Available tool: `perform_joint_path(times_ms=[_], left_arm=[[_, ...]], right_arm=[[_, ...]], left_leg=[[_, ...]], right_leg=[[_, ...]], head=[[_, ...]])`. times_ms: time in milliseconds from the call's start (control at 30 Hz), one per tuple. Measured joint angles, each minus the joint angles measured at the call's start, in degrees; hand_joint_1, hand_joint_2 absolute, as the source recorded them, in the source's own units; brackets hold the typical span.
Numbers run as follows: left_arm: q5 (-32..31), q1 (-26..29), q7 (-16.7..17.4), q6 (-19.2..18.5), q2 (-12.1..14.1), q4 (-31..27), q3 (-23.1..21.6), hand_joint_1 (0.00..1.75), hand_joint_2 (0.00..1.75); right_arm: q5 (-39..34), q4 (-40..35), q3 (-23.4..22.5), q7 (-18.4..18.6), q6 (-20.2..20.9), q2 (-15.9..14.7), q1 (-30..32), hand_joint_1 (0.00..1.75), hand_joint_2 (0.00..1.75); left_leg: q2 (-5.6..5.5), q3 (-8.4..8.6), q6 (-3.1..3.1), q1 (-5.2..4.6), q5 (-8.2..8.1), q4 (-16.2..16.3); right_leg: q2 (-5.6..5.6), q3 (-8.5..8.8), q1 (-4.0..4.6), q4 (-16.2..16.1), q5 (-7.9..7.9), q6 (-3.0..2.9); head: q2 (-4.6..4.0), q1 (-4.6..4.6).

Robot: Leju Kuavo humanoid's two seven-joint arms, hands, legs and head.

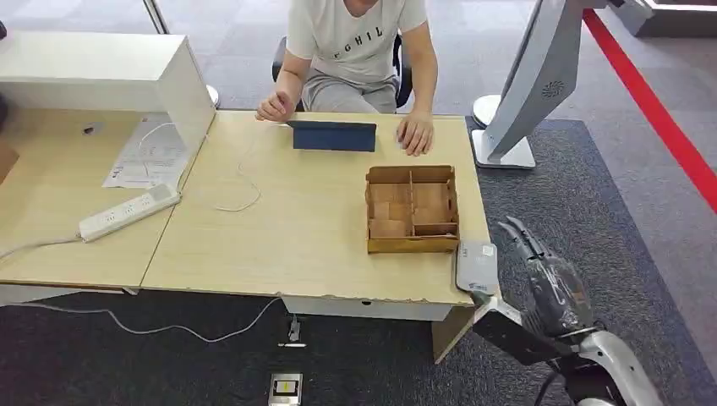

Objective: Pass the card to the sensor for recognition and then transmit it.

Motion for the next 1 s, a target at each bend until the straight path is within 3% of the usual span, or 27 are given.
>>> perform_joint_path(times_ms=[233, 533, 800, 1000], left_arm=[[-0.94, -0.17, -0.11, -0.06, -0.46, 0.0, 0.0, 0.0, 0.0], [-1.46, -0.43, 0.09, -0.57, -1.03, 0.0, 0.0, 0.0, 0.0], [-1.64, -0.28, 0.59, -0.59, -1.07, 0.0, 0.0, 0.0, 0.0], [-1.86, -0.13, 0.48, -1.03, -1.07, 0.0, 0.0, 0.0, 0.0]], right_arm=[[9.07, 6.21, 1.57, 1.07, 0.72, 7.47, -3.47, 0.0, 1.75], [14.82, 20.07, 2.38, -2.8, -0.05, 16.74, -9.91, 0.0, 1.75], [16.74, 33.08, 2.56, -4.68, -1.16, 23.04, -14.72, 0.0, 1.75], [22.59, 39.81, 2.97, -6.38, -1.12, 26.05, -18.51, 0.0, 1.75]], left_leg=[[-0.01, -0.01, -0.01, 0.01, 0.01, -0.01], [0.01, 0.0, -0.02, 0.02, 0.02, -0.01], [0.04, -0.01, -0.02, 0.01, 0.02, -0.01], [-0.01, -0.04, -0.03, 0.02, 0.03, -0.01]], right_leg=[[0.0, -0.01, 0.01, 0.01, 0.0, 0.0], [0.02, -0.02, 0.01, 0.03, 0.01, -0.02], [0.08, -0.09, 0.01, 0.04, 0.02, -0.03], [0.02, -0.07, 0.01, 0.04, 0.02, -0.03]], head=[[0.0, 0.02], [0.0, 0.02], [0.0, 0.0], [0.0, 0.02]])
